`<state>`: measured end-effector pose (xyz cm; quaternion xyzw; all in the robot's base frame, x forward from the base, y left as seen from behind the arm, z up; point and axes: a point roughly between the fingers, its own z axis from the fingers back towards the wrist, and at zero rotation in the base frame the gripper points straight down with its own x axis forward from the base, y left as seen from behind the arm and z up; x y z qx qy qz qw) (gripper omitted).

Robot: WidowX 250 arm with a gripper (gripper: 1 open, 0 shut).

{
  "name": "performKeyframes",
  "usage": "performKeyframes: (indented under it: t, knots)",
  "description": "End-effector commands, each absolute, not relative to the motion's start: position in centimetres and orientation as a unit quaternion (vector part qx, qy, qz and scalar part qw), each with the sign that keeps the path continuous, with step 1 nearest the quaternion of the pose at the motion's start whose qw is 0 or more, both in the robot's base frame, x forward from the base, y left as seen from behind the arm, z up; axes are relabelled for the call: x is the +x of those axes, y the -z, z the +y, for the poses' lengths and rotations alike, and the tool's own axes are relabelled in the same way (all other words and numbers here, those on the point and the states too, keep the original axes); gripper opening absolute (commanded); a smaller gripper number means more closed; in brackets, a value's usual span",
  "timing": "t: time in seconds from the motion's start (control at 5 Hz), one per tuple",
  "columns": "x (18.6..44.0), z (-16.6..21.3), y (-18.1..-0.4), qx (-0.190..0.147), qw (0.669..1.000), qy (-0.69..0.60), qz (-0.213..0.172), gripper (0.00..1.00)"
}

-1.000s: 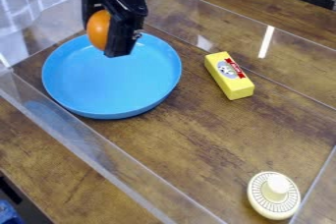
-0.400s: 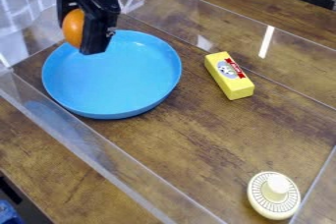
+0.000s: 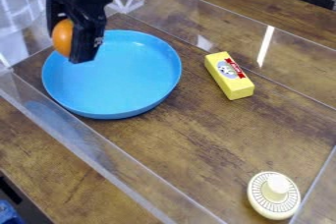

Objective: Put the orange ball in the blue tray

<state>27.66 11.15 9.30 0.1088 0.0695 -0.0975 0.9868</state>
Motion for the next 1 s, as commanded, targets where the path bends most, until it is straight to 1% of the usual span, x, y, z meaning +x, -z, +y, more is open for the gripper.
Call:
performKeyframes:
  t: [0.0,0.4,0.8]
  knots:
    - [27.7,12.7,-9.4,0.117,0.988,0.086,0.055,0.00]
    - [27.8,13.7,-7.8,0.116,0.988,0.088,0.053,0.00]
    - [28.0,14.3,-7.3,0.114,0.988,0.088,0.049,0.00]
